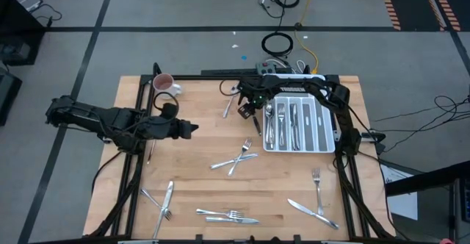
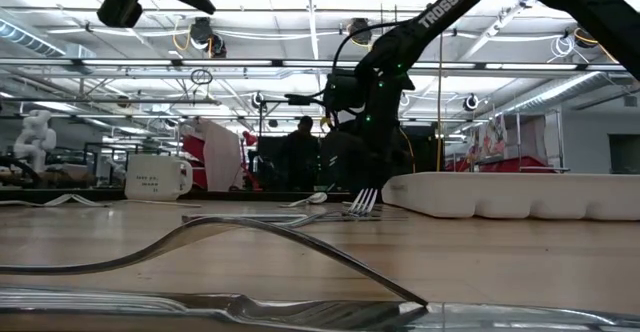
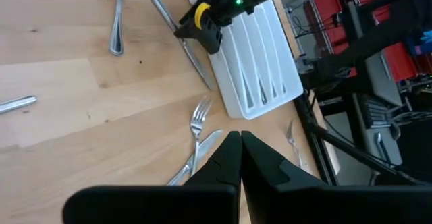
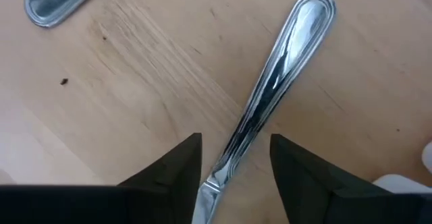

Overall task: Sort silverware
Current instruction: Put the silver table knife into the silverware tray

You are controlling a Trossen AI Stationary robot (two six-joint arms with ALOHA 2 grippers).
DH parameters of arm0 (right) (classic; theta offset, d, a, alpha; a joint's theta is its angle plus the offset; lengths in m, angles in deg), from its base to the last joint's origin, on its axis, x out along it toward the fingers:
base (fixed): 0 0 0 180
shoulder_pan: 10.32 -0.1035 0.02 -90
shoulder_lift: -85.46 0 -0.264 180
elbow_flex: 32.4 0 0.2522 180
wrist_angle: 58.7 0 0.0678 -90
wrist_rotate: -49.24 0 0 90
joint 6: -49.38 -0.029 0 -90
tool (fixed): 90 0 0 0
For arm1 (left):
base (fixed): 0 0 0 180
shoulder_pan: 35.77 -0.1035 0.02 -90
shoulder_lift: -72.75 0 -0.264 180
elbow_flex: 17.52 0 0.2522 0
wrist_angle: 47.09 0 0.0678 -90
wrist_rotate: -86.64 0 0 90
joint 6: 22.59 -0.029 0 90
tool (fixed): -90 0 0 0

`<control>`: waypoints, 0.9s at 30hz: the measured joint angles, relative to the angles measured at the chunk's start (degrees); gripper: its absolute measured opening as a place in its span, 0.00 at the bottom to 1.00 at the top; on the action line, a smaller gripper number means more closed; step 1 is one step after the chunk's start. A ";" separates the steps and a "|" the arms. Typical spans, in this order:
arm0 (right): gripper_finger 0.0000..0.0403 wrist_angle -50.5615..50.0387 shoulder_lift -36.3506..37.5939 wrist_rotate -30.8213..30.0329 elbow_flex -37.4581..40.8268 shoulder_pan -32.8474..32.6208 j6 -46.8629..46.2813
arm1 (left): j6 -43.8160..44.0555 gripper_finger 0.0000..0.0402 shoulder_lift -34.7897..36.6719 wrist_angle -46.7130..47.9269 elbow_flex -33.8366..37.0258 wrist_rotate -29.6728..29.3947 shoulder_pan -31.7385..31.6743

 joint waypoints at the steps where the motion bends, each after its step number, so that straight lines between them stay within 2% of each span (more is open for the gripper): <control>1: 0.40 0.01 0.00 0.30 0.00 0.22 -0.27 | -0.68 0.02 0.00 -0.01 0.00 -0.03 -0.01; 13: 0.38 -0.10 -4.92 1.73 -0.44 -0.53 -3.11 | -3.09 0.03 -0.02 -0.13 0.00 -0.71 -0.01; 16: 0.31 -0.28 -4.98 0.33 -0.40 -1.09 -2.93 | -4.06 0.03 -0.02 -0.16 0.00 -0.71 -0.01; 21: 0.06 -0.73 -4.98 -0.06 -0.33 -1.31 -2.13 | -4.72 0.03 -0.02 -0.12 0.00 -1.34 -0.01; 27: 0.02 -1.76 -5.20 -0.26 -1.60 -2.01 -1.93 | -5.85 0.03 -0.02 -0.12 0.00 -2.07 -0.01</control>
